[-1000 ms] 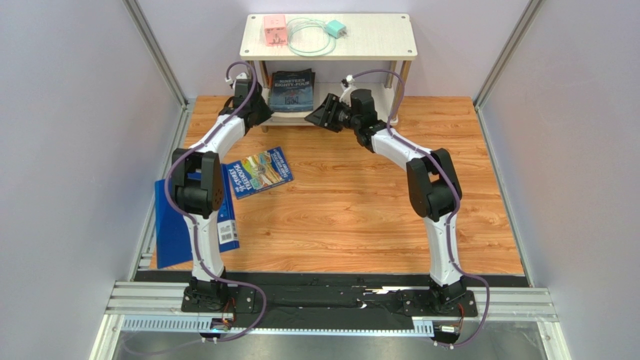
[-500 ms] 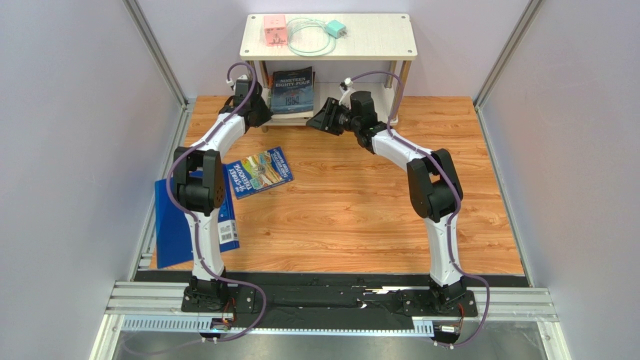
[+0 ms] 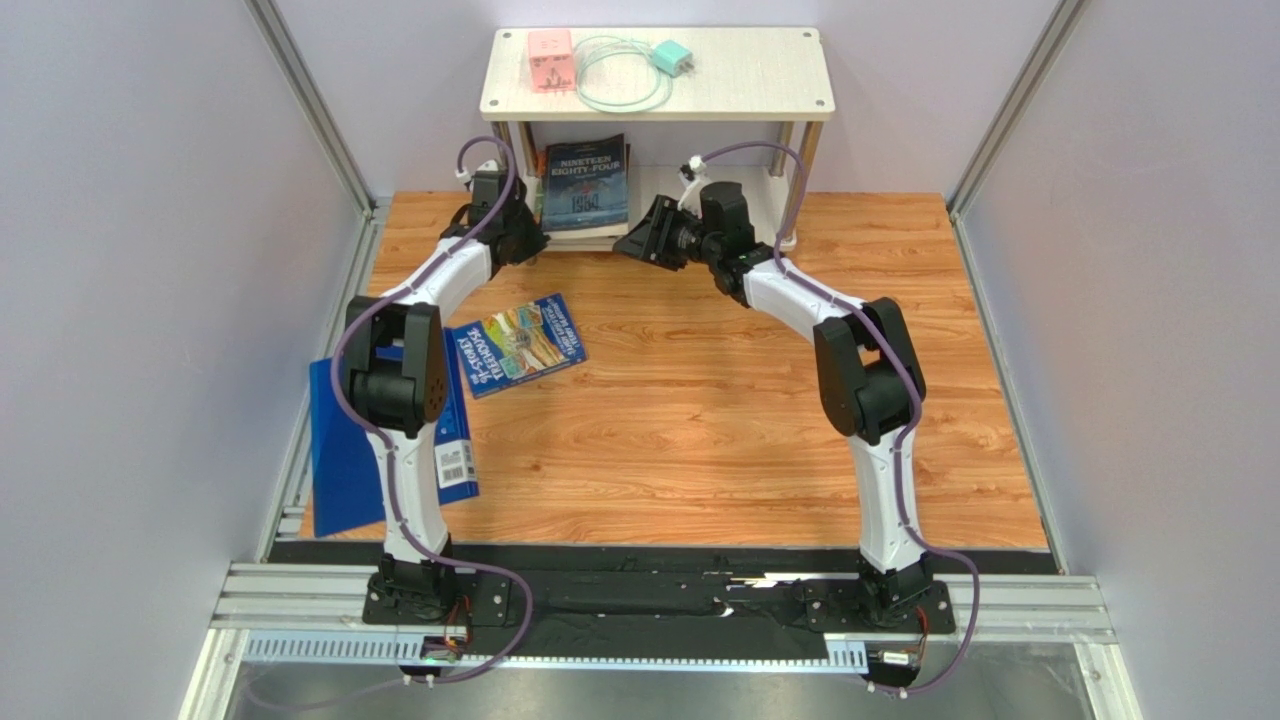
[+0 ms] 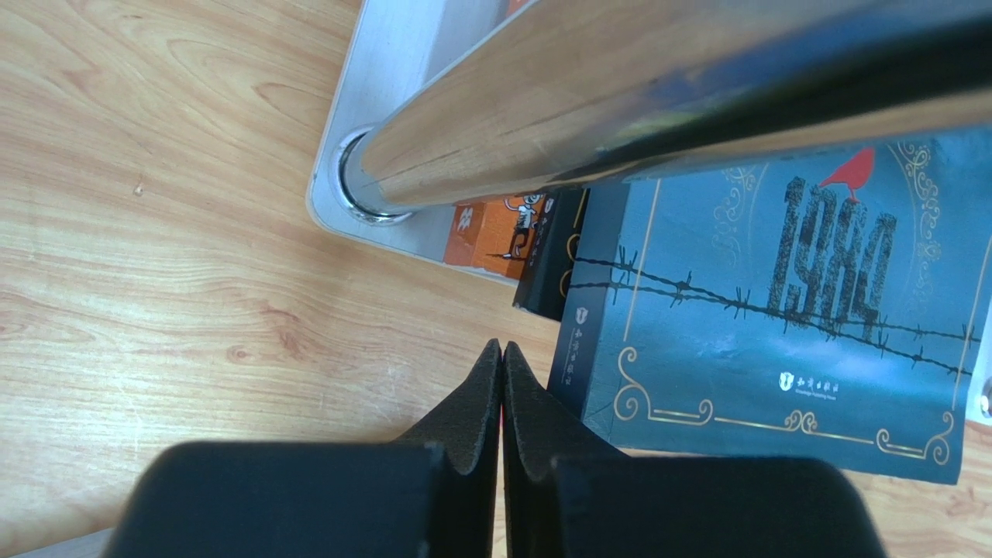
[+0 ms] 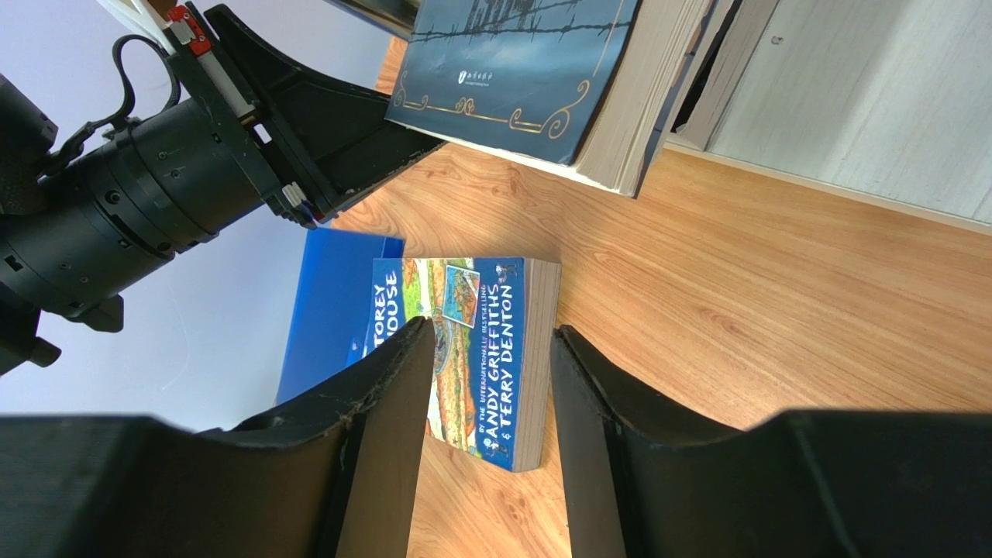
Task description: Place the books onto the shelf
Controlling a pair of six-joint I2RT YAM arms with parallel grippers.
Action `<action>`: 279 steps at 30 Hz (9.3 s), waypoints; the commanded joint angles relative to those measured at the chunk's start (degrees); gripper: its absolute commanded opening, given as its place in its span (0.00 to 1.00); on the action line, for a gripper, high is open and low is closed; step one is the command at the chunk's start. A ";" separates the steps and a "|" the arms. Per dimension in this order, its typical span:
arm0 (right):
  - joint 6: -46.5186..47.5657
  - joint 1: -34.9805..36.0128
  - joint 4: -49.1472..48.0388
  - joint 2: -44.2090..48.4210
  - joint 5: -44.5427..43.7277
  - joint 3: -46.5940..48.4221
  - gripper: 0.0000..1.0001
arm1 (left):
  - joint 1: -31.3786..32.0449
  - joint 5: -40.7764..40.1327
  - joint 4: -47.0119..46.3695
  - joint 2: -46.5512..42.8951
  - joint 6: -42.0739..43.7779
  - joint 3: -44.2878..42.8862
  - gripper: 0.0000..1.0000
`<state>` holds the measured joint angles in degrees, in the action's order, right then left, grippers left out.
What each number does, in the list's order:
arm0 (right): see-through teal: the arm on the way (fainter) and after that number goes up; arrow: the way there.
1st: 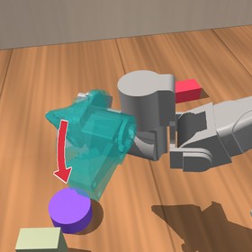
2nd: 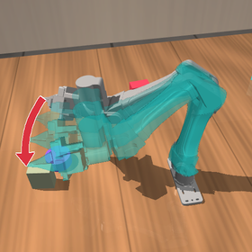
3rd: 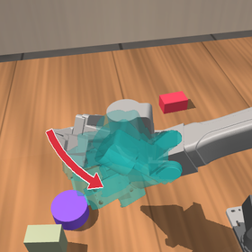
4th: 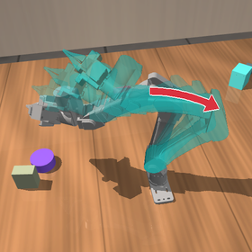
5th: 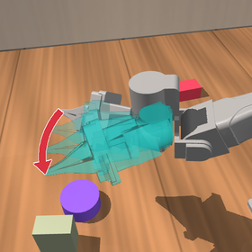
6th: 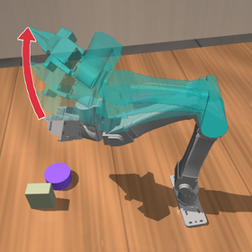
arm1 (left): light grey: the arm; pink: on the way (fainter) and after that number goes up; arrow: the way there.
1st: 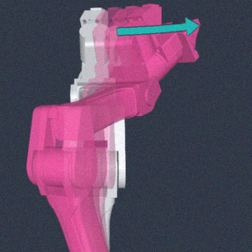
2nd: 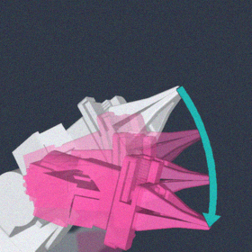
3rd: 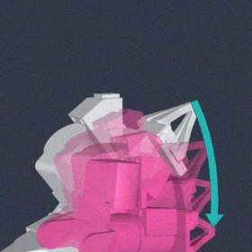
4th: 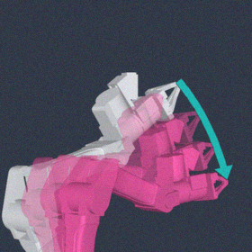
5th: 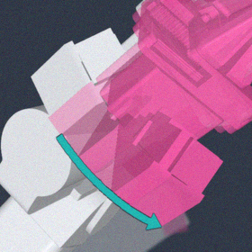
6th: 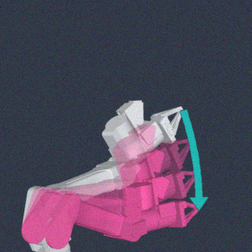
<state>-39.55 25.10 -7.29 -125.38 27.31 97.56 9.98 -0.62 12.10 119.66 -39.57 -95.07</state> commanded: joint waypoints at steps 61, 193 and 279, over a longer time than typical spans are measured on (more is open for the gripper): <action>-1.58 -2.87 -4.40 2.42 1.17 -5.89 0.50 | 6.37 -8.17 3.99 4.80 7.23 -11.90 0.00; -0.28 0.12 -1.61 7.87 -13.89 -3.60 0.18 | 6.46 -10.97 11.79 -52.98 4.51 47.61 0.00; 16.26 14.54 24.26 -5.39 1.96 5.10 0.58 | -2.60 7.74 21.92 -38.45 2.31 46.46 0.00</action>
<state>-21.58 39.46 17.85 -127.68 26.22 98.70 7.11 4.67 36.99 81.12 -36.07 -48.64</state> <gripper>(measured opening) 0.582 0.000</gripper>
